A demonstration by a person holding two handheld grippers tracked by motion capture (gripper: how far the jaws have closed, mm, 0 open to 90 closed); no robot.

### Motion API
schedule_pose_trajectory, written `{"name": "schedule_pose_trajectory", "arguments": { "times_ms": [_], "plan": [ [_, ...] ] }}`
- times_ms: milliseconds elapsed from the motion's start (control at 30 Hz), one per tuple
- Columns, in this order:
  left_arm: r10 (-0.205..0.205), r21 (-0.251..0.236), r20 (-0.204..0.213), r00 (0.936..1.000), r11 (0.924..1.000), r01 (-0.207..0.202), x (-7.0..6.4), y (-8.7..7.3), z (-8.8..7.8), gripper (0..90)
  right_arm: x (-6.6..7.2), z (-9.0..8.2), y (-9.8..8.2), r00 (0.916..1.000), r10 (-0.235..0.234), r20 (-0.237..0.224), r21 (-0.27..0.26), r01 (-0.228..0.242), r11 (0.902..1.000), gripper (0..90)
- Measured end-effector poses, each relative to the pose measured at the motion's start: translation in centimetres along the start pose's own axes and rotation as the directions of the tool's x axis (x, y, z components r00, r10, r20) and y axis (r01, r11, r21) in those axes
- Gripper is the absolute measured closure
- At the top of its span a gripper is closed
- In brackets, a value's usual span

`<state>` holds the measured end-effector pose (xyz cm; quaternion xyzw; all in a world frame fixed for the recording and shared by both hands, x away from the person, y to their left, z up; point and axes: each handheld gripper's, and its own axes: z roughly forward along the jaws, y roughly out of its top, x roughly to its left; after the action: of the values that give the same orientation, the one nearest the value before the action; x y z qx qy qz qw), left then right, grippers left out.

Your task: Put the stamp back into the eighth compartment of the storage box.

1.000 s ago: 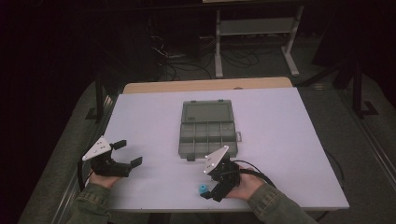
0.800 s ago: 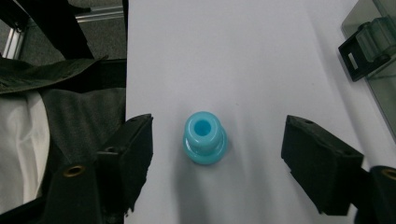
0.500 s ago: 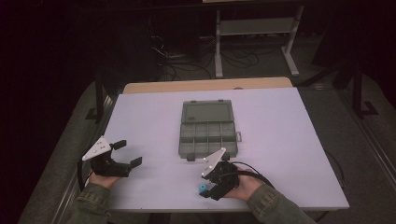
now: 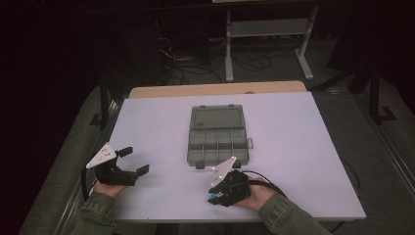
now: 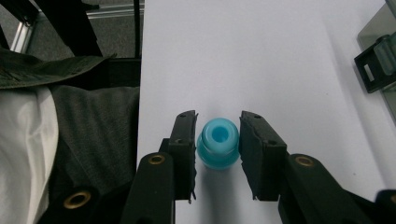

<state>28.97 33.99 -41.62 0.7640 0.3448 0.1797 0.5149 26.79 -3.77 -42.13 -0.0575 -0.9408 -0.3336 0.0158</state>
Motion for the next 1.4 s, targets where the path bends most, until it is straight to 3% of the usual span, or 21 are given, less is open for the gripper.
{"name": "schedule_pose_trajectory", "arguments": {
  "times_ms": [233, 467, 733, 1400],
  "plan": [
    [0.001, 0.001, 0.001, 1.0, 1.0, -0.001, 0.0, 0.0, 0.0, 0.0, 0.0, -0.2, 0.0, 1.0, 0.0, 0.006, 0.001, 0.0, 1.0, 70.8],
    [0.004, 0.005, 0.0, 1.0, 1.0, -0.004, 0.0, 0.0, 0.0, 0.0, -0.3, -1.0, 0.1, 0.9999, 0.013, -0.001, -0.03, -0.013, 0.9994, 70.9],
    [0.002, 0.003, 0.001, 1.0, 1.0, -0.002, 0.0, 0.0, 0.0, 0.0, -0.2, -1.7, 0.4, 1.0, -0.008, 0.005, -0.038, 0.008, 0.9993, 71.0],
    [-0.001, -0.001, -0.003, 1.0, 1.0, 0.001, 0.0, 0.0, 0.0, 0.0, -1.1, -3.5, 0.6, 0.9996, 0.011, 0.026, -0.068, -0.009, 0.9977, 71.1]
  ]
}}
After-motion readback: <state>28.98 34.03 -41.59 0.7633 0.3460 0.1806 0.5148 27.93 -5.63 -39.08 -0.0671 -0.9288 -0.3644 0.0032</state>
